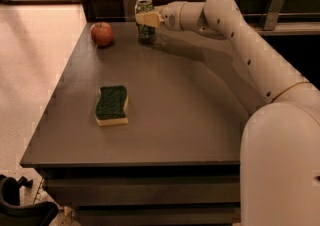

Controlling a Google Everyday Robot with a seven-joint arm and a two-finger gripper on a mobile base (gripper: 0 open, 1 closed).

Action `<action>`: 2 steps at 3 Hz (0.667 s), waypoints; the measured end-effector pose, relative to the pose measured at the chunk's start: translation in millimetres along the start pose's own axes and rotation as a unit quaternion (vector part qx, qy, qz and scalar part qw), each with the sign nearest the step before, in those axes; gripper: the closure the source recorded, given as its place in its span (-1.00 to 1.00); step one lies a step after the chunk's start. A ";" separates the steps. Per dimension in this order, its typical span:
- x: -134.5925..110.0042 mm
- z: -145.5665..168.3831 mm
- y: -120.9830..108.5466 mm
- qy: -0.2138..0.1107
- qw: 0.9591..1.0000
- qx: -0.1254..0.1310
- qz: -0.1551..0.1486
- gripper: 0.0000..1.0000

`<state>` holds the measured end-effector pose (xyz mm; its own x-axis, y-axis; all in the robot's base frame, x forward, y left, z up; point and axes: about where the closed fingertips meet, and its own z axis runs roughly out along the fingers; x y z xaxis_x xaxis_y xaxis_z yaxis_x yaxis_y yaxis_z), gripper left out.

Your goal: Move green can near sponge

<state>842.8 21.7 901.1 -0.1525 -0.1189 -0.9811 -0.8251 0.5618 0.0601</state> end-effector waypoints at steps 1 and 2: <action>-23.9 -36.6 19.1 0.003 1.000 -0.005 -0.012 1.00; -41.0 -78.1 46.6 0.004 1.000 -0.016 -0.015 1.00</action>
Offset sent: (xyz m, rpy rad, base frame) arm -0.1300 -0.0611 0.0866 -0.0232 -0.0116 0.0540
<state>768.1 -11.3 958.6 -0.1323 -0.1426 -0.9809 -0.8461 0.5317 0.0368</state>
